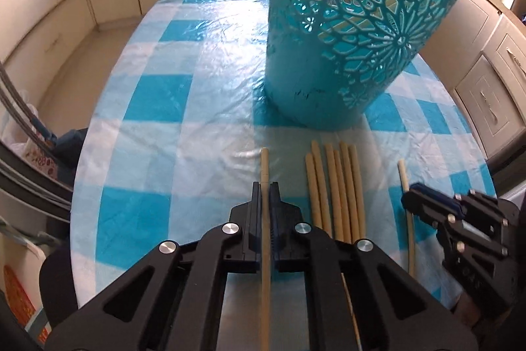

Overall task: Organize utensils
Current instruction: 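Lower the left tool onto the sticks and grasp another stick, then lift the stick over the teal basket and open the left tool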

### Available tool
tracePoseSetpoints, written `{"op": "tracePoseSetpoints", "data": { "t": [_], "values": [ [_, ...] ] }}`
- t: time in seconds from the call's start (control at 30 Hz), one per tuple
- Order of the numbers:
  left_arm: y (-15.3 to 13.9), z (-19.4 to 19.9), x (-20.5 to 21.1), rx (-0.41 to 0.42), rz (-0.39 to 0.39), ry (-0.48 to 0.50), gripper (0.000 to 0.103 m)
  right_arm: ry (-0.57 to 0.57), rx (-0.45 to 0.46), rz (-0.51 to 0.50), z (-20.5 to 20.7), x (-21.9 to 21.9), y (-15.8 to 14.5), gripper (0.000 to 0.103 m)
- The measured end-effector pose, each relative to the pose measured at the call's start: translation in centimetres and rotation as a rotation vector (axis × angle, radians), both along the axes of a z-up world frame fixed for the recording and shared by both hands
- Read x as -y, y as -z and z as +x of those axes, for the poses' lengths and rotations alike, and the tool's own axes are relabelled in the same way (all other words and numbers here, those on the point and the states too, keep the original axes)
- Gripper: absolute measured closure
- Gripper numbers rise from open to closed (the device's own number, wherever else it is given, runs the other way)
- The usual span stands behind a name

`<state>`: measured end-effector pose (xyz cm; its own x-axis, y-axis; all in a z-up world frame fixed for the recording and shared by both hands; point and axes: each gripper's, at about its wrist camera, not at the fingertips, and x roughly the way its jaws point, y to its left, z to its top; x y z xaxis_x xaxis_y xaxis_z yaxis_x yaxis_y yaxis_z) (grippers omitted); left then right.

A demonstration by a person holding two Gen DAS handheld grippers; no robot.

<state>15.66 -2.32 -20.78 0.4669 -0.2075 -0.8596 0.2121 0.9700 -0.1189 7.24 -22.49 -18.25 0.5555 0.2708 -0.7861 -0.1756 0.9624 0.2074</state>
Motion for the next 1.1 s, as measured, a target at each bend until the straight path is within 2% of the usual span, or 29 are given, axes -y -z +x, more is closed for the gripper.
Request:
{"op": "tracePoseSetpoints", "data": {
  "t": [0.17, 0.23, 0.33, 0.63, 0.77, 0.83, 0.9, 1.0, 1.1],
  "values": [
    [-0.1, -0.2, 0.3, 0.0, 0.072, -0.001, 0.097, 0.045, -0.025, 0.001, 0.5, 0.3, 0.0, 0.092],
    [-0.1, 0.4, 0.3, -0.003, 0.085, -0.006, 0.093, 0.056, -0.027, -0.004, 0.6, 0.2, 0.0, 0.092],
    [-0.2, 0.9, 0.7, 0.002, 0.111, -0.015, 0.079, 0.067, -0.024, -0.007, 0.9, 0.2, 0.0, 0.092],
    [-0.2, 1.0, 1.2, 0.03, 0.154, -0.01, 0.071, 0.104, -0.013, 0.004, 1.3, 0.5, 0.0, 0.092],
    [-0.2, 0.7, 1.4, 0.045, 0.162, 0.007, 0.074, 0.108, 0.001, -0.013, 1.2, 0.2, 0.1, 0.092],
    [-0.2, 0.4, 1.7, 0.041, 0.14, 0.03, 0.09, 0.104, 0.01, -0.033, 1.1, -0.1, 0.1, 0.092],
    [-0.3, 0.2, 2.1, 0.04, 0.142, 0.048, 0.098, 0.096, 0.018, -0.052, 0.9, -0.4, 0.0, 0.092],
    [-0.4, 0.0, 2.3, 0.034, 0.132, 0.061, 0.098, 0.092, 0.026, -0.052, 0.8, -0.5, 0.1, 0.092],
    [-1.3, -0.2, 1.5, 0.035, 0.081, 0.055, 0.098, 0.096, 0.023, -0.026, 0.8, -0.1, 0.1, 0.092]
  ]
}}
